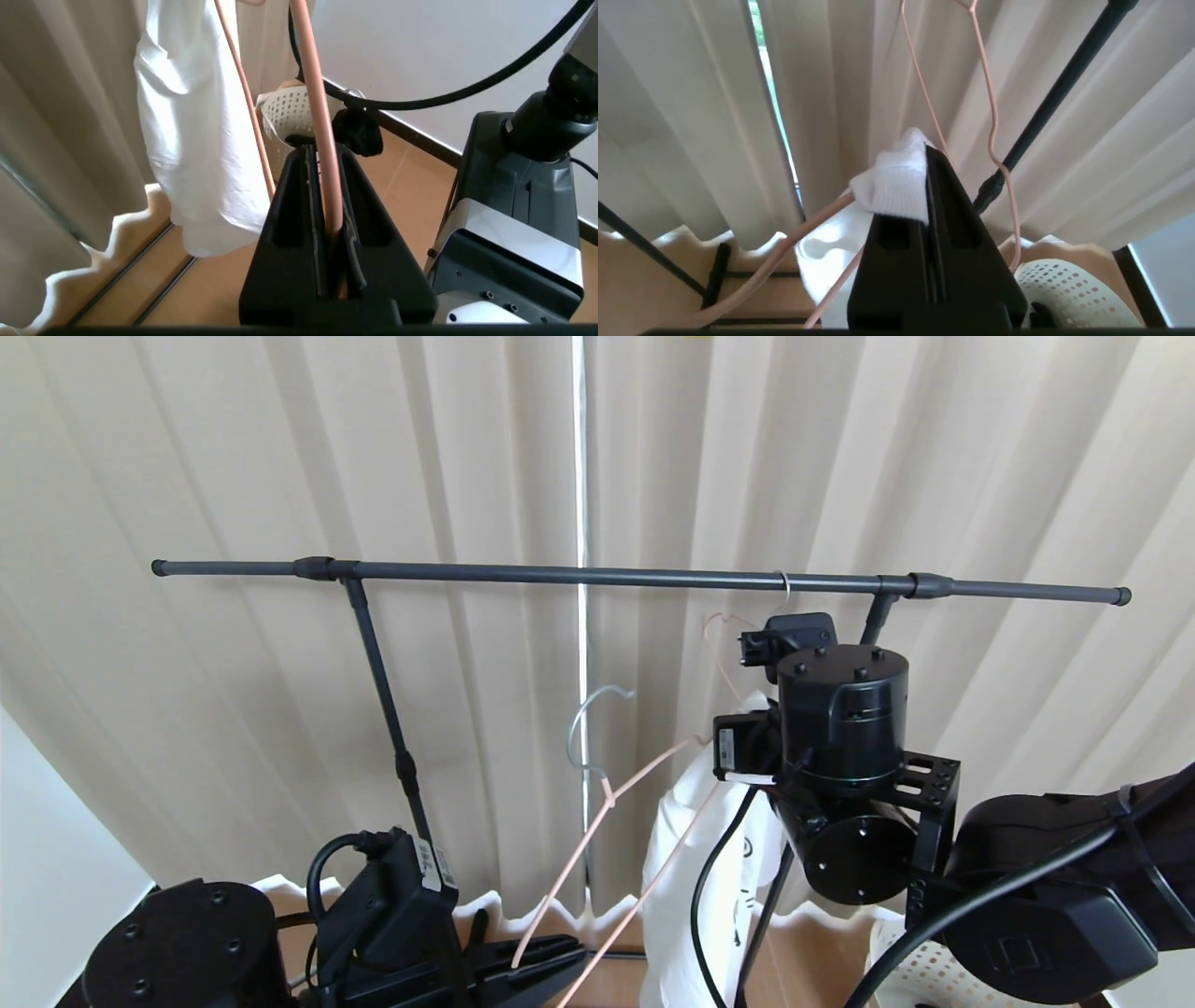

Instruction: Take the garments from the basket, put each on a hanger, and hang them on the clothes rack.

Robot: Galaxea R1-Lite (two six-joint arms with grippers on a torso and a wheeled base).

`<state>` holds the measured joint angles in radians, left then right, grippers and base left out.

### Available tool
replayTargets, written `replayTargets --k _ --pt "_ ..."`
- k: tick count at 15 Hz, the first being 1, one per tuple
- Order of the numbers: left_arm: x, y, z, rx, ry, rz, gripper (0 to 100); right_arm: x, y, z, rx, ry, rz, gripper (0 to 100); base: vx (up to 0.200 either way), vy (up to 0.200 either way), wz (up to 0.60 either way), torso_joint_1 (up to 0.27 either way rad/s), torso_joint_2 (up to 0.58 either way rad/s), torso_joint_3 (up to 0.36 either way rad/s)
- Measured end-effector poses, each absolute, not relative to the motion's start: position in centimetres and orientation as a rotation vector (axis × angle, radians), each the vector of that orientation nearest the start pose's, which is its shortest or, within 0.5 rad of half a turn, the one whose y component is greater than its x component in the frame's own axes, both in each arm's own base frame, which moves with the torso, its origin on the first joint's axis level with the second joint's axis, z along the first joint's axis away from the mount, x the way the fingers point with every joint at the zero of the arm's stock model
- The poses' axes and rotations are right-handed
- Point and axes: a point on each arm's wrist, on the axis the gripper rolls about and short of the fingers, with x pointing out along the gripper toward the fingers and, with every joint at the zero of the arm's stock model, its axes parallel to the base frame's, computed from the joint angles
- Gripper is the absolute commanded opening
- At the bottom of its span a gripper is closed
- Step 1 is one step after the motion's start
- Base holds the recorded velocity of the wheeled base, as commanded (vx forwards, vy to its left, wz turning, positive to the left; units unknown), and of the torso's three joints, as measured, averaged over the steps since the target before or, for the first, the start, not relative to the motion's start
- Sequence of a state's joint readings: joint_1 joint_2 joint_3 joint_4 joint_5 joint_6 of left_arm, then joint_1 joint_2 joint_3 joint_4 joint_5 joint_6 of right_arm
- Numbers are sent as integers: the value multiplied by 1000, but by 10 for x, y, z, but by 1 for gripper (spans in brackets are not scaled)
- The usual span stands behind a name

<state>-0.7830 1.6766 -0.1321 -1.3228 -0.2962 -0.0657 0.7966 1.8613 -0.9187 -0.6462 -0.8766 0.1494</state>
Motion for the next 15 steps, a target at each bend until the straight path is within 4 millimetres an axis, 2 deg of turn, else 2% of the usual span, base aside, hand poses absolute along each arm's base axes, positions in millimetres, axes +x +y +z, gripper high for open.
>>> replayTargets --k 5,10,15 --pt "143 -152 102 3 263 -1090 0 243 237 164 -70 188 -66 0 0 0 0 0 0 0" --pt "134 -145 103 25 186 -1150 0 269 220 170 -33 178 -110 0 0 0 0 0 0 0" --pt "133 -144 102 25 192 -1162 0 272 216 168 -34 185 -116 0 0 0 0 0 0 0"
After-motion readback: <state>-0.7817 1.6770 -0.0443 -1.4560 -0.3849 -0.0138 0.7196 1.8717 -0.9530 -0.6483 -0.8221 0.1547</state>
